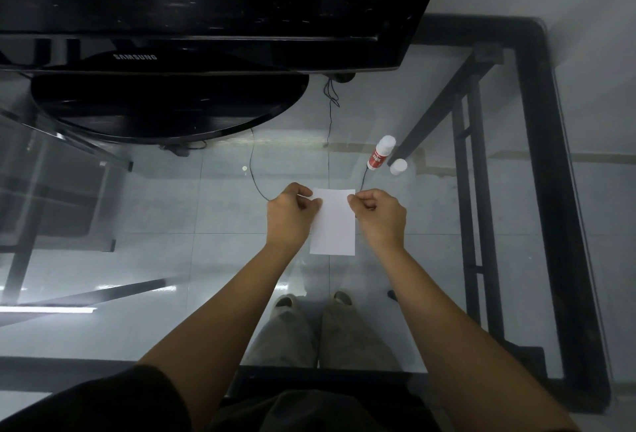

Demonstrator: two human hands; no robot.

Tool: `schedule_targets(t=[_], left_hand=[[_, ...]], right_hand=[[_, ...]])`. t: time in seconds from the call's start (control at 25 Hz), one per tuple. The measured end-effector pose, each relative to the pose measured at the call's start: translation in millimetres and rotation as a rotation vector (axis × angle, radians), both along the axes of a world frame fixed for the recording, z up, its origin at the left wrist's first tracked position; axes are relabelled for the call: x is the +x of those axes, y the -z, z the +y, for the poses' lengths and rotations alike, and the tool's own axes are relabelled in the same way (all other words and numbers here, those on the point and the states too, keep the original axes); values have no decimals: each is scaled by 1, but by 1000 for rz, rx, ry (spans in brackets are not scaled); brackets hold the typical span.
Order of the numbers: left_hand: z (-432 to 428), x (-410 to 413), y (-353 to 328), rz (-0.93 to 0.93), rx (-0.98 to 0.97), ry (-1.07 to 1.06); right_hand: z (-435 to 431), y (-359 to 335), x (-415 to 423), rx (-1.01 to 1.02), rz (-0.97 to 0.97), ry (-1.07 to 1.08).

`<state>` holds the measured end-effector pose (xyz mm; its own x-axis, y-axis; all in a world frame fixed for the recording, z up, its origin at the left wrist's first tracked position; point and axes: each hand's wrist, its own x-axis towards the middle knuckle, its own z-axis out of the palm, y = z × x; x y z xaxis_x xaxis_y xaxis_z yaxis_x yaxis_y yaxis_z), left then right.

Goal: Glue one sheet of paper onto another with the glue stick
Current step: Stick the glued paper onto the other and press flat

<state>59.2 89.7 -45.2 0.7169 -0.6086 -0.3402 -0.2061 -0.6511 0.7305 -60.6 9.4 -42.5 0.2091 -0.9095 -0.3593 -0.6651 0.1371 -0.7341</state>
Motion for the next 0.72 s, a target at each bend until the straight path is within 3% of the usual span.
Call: schedule_targets(t=[0.48, 0.6, 0.72], left_hand=[[-10, -2, -5, 3, 98, -59], [-14, -2, -10, 57, 117, -93], [-16, -3, -12, 92, 124, -111]], right_hand=[[4, 0, 8, -109, 77, -28], [2, 3, 10, -159, 171, -84], [-1, 6, -2, -335, 207, -256]])
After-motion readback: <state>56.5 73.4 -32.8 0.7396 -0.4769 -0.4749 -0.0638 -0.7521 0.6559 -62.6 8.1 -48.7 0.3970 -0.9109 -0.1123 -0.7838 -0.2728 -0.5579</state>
